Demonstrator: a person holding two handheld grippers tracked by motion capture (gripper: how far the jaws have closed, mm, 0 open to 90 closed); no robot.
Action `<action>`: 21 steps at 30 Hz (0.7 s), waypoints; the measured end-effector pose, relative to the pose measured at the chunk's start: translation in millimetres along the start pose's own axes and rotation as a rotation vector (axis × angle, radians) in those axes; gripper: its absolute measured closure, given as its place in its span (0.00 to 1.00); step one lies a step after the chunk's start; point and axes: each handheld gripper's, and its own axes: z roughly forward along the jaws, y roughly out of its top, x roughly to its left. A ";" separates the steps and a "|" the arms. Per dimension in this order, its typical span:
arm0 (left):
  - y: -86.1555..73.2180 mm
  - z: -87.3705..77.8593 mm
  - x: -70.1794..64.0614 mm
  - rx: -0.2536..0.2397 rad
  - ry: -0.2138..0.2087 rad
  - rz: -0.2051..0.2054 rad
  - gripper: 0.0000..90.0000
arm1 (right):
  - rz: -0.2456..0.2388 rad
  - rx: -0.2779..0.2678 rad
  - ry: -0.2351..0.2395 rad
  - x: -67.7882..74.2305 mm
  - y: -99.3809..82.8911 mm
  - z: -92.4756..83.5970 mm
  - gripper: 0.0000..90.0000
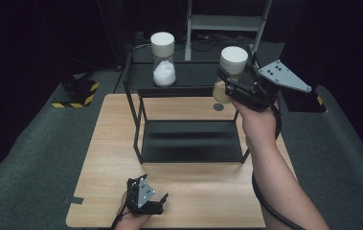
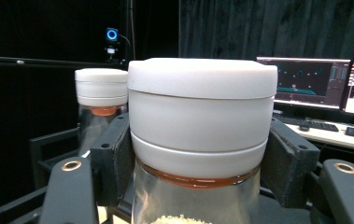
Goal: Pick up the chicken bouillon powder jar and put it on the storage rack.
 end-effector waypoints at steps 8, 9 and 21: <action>-0.5 -0.5 1.5 -0.003 -0.003 -0.005 0.01 | -0.010 0.015 -0.011 1.1 0.5 18.0 0.38; -0.7 -0.5 1.6 -0.003 -0.004 -0.006 0.01 | -0.009 0.017 -0.012 1.1 0.6 20.2 0.38; -1.7 -0.8 3.3 -0.009 -0.008 -0.017 0.01 | -0.011 0.028 -0.037 -1.5 5.9 43.4 0.38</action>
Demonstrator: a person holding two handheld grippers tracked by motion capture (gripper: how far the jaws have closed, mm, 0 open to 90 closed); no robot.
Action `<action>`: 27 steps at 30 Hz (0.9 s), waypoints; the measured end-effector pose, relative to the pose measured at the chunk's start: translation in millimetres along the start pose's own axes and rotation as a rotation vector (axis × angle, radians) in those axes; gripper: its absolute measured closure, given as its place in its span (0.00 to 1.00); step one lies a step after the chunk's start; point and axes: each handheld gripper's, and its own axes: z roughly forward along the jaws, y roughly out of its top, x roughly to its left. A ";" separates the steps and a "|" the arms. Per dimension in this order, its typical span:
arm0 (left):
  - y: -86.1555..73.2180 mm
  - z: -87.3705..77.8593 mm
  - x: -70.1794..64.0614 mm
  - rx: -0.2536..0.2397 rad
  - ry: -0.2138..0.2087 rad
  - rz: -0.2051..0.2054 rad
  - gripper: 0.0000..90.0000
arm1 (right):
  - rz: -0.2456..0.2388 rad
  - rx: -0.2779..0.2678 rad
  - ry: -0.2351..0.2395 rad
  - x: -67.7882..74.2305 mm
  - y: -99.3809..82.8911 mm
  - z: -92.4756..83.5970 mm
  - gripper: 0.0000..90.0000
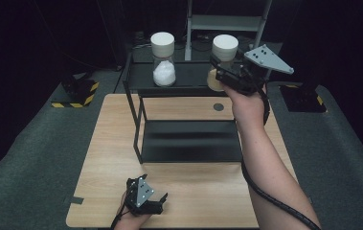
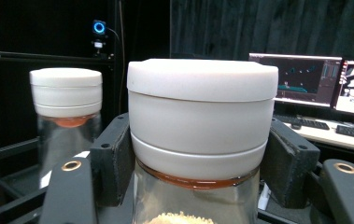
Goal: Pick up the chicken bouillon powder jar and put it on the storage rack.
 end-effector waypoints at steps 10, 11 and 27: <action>-1.7 -0.7 1.6 -0.009 -0.004 -0.012 0.01 | 0.001 0.015 -0.027 -3.7 -1.2 17.2 0.38; -1.9 -0.8 1.9 -0.010 -0.004 -0.014 0.01 | 0.002 0.018 -0.029 -3.7 -1.2 18.9 0.38; -2.8 -1.1 3.8 -0.014 -0.009 -0.024 0.01 | 0.019 0.016 -0.031 -5.3 -12.6 30.1 0.38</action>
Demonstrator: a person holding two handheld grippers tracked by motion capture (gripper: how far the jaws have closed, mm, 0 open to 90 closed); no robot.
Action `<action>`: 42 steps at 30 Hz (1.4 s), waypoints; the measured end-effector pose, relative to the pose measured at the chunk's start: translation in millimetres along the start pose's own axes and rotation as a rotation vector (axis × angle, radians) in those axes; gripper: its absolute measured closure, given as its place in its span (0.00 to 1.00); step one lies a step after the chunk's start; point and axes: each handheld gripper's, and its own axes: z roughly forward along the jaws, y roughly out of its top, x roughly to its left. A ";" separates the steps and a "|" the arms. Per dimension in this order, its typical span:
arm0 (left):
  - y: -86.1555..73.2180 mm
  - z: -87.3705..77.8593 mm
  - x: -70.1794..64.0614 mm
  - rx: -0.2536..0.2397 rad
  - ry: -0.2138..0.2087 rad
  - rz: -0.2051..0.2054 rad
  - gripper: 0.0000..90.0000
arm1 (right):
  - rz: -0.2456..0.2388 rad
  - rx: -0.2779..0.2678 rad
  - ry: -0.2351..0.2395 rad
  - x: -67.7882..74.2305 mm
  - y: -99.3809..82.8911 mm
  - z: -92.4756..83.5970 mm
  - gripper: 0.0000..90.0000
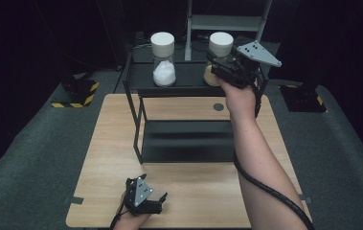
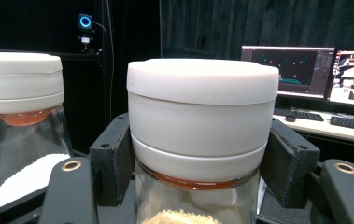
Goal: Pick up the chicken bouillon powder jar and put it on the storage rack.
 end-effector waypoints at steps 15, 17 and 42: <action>0.3 0.1 -0.7 0.002 0.001 0.003 0.01 | -0.019 -0.014 0.010 -4.0 -10.1 3.4 0.37; 0.4 0.2 -0.6 0.002 0.001 0.004 0.01 | -0.017 -0.005 0.009 -3.6 -7.4 3.6 0.37; 2.2 1.0 -3.3 0.012 0.007 0.021 0.01 | 0.021 0.004 0.005 -1.1 1.3 -13.3 0.00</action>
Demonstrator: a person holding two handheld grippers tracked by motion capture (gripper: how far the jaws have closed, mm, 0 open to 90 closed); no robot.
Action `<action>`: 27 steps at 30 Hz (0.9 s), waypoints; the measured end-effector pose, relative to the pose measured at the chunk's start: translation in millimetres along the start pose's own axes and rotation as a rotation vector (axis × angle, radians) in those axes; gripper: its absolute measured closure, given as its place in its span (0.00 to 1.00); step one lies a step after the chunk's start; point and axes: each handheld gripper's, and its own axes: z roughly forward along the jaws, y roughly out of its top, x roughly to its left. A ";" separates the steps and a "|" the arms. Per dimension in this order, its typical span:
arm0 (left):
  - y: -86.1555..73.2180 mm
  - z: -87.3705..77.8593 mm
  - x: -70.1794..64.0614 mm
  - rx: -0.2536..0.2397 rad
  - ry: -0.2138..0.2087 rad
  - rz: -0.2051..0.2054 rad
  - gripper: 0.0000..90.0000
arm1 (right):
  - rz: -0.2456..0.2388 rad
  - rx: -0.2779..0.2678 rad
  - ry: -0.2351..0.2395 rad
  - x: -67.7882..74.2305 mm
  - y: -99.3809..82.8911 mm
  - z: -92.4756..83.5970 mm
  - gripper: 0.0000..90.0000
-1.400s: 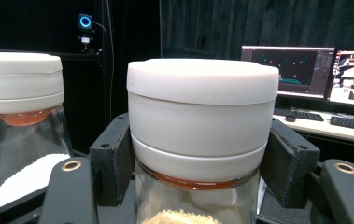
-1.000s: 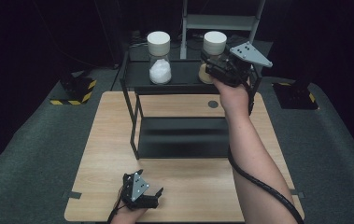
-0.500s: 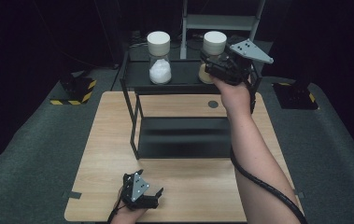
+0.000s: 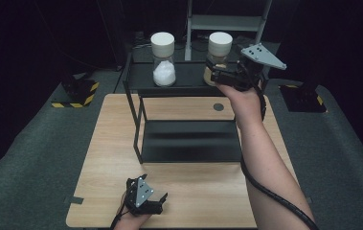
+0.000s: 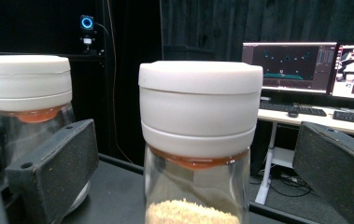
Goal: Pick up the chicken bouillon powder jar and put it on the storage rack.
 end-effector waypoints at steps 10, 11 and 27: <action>1.8 0.8 -1.9 0.010 0.002 0.016 0.01 | 0.010 0.001 0.010 0.7 -7.6 -20.3 0.00; 1.8 1.0 -2.2 0.010 0.003 0.017 0.01 | 0.009 0.000 0.014 0.6 -8.7 -23.1 0.00; 2.6 1.5 -4.6 0.014 0.010 0.029 0.01 | -0.030 -0.003 0.038 0.6 -32.7 -74.4 0.00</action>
